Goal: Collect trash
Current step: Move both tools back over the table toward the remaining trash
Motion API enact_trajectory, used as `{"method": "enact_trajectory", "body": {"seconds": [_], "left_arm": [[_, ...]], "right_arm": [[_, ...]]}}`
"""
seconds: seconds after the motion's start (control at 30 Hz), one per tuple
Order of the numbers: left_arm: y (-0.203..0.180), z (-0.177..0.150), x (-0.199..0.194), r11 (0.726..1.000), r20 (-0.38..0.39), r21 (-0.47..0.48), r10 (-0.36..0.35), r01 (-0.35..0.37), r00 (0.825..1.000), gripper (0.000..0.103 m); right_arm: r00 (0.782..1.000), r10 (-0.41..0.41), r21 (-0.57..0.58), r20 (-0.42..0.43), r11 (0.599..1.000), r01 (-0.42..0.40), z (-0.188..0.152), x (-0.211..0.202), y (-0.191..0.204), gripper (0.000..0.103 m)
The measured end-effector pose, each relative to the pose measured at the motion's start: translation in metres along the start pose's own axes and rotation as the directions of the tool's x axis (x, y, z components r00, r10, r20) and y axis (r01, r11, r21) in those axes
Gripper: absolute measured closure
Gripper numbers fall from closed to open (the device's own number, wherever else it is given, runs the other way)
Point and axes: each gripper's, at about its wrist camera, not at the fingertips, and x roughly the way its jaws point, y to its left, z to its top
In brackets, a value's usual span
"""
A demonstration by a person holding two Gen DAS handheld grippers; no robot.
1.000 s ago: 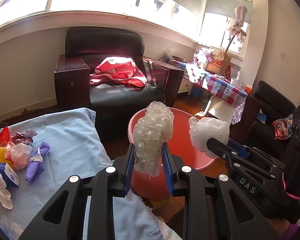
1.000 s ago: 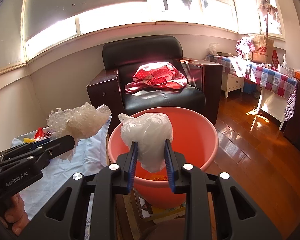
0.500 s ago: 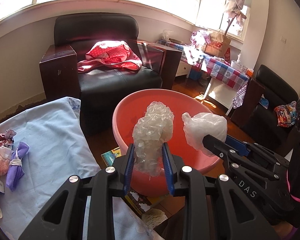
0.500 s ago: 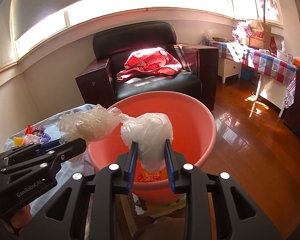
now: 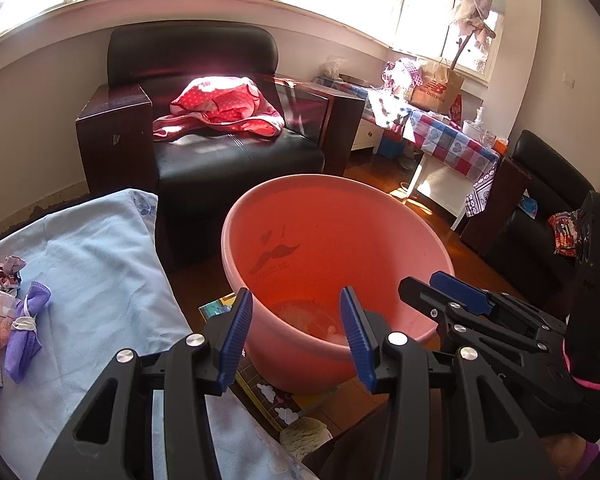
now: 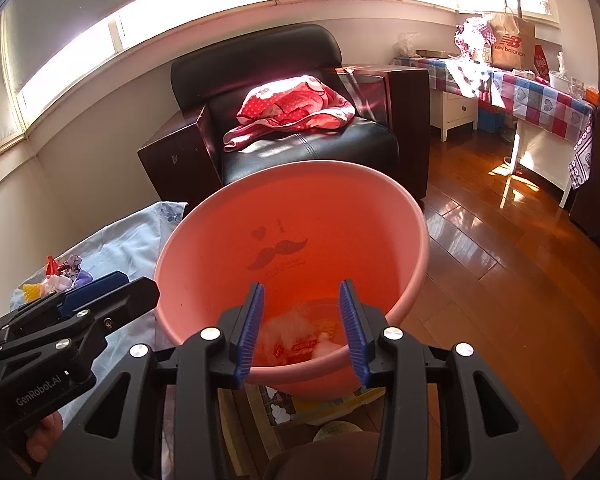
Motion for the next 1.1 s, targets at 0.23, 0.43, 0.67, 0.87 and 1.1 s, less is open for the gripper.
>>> {"method": "enact_trajectory", "body": {"seconds": [0.23,0.43,0.67,0.87,1.1], "left_arm": [[0.002,-0.001,-0.020,1.000,0.041,-0.001,-0.007,0.007,0.999,0.053],[-0.001,-0.004,-0.047,1.000,0.093,0.016,-0.008,0.007,0.996,0.050],[0.007,-0.008,-0.081,1.000,0.137,-0.001,-0.003,0.003,0.991,0.044],[0.022,-0.017,-0.106,0.999,0.160,-0.029,0.030,-0.025,0.987,0.043],[0.045,-0.031,-0.130,0.995,0.168,-0.070,0.086,-0.075,0.982,0.043]], "right_arm": [[1.000,0.004,-0.013,0.023,1.000,-0.004,0.002,-0.012,0.008,0.063],[0.999,0.004,-0.029,0.041,1.000,-0.003,0.003,-0.028,0.020,0.063],[0.998,0.027,-0.062,0.051,0.998,-0.024,0.001,-0.047,0.042,0.063],[0.996,0.064,-0.100,0.059,0.993,-0.058,-0.004,-0.060,0.065,0.054],[0.992,0.100,-0.146,0.071,0.985,-0.089,-0.010,-0.071,0.095,0.054]]}}
